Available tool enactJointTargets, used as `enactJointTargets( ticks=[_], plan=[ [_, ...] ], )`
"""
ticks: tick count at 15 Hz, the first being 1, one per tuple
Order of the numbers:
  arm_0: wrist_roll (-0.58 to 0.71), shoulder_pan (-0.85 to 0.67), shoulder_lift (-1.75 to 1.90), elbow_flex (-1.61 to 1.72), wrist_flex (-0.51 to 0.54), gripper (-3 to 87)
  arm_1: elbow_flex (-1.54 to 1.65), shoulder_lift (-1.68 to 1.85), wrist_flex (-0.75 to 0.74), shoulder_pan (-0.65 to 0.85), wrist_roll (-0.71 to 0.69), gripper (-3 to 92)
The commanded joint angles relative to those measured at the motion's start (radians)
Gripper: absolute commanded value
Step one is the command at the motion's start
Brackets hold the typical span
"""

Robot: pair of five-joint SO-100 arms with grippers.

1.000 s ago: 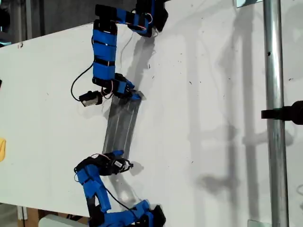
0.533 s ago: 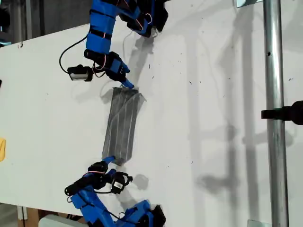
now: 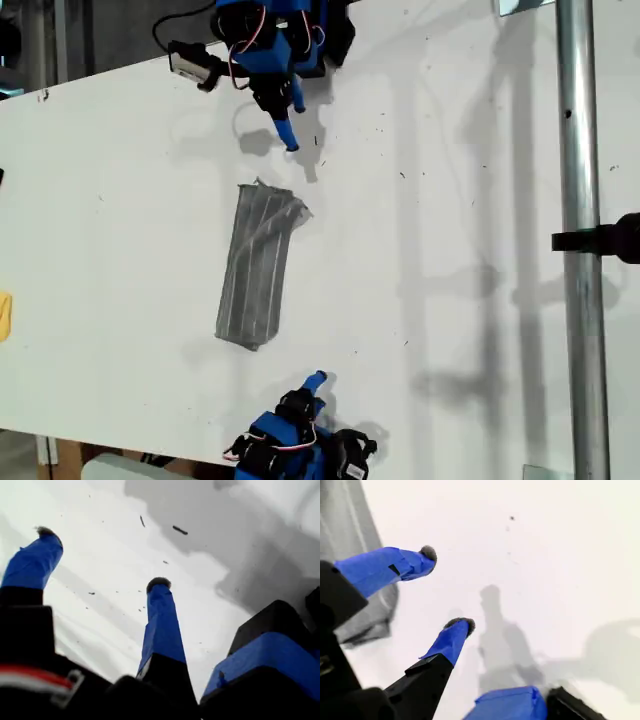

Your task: Grasp corners of a towel and fold twice.

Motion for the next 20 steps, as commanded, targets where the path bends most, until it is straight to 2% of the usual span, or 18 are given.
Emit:
enactJointTargets(
  ticks=[1, 2, 4, 6, 8, 10, 11, 13, 14, 16, 18, 19, 20],
  plan=[
    [-0.124, 0.173, -0.029, 0.097, -0.146, 18.1, 0.000, -0.002, -0.006, -0.020, 0.075, 37.8],
    [-0.170, 0.196, -0.083, 0.110, -0.167, 15.9, -0.009, -0.057, -0.023, 0.026, 0.046, 39.0],
    [-0.212, 0.199, -0.181, 0.140, -0.235, 12.3, -0.026, -0.236, -0.179, 0.124, -0.055, 40.0],
    [-0.150, 0.173, -0.290, 0.166, -0.416, 10.6, -0.129, -0.555, -0.347, 0.213, -0.153, 40.7],
    [-0.098, 0.143, -0.477, 0.098, -0.488, 10.6, -0.272, -0.815, -0.459, 0.285, -0.239, 40.4],
    [-0.028, 0.129, -0.703, -0.049, -0.472, 10.6, -0.380, -0.973, -0.520, 0.362, -0.310, 40.1],
    [0.002, 0.127, -0.834, -0.158, -0.425, 11.5, -0.411, -1.042, -0.546, 0.388, -0.327, 40.0],
    [-0.029, 0.126, -1.108, -0.417, -0.242, 15.5, -0.459, -1.178, -0.592, 0.405, -0.328, 40.0],
    [-0.063, 0.133, -1.164, -0.488, -0.198, 16.4, -0.494, -1.255, -0.606, 0.405, -0.328, 39.8],
    [-0.089, 0.147, -1.045, -0.400, -0.319, 14.2, -0.606, -1.413, -0.598, 0.396, -0.328, 38.6],
    [-0.126, 0.146, -0.870, -0.245, -0.376, 13.7, -0.699, -1.493, -0.575, 0.391, -0.334, 36.0],
    [-0.150, 0.146, -0.762, -0.166, -0.383, 14.0, -0.741, -1.523, -0.577, 0.390, -0.334, 21.6],
    [-0.169, 0.138, -0.571, -0.014, -0.469, 14.0, -0.787, -1.557, -0.577, 0.385, -0.334, 18.4]
  ],
)
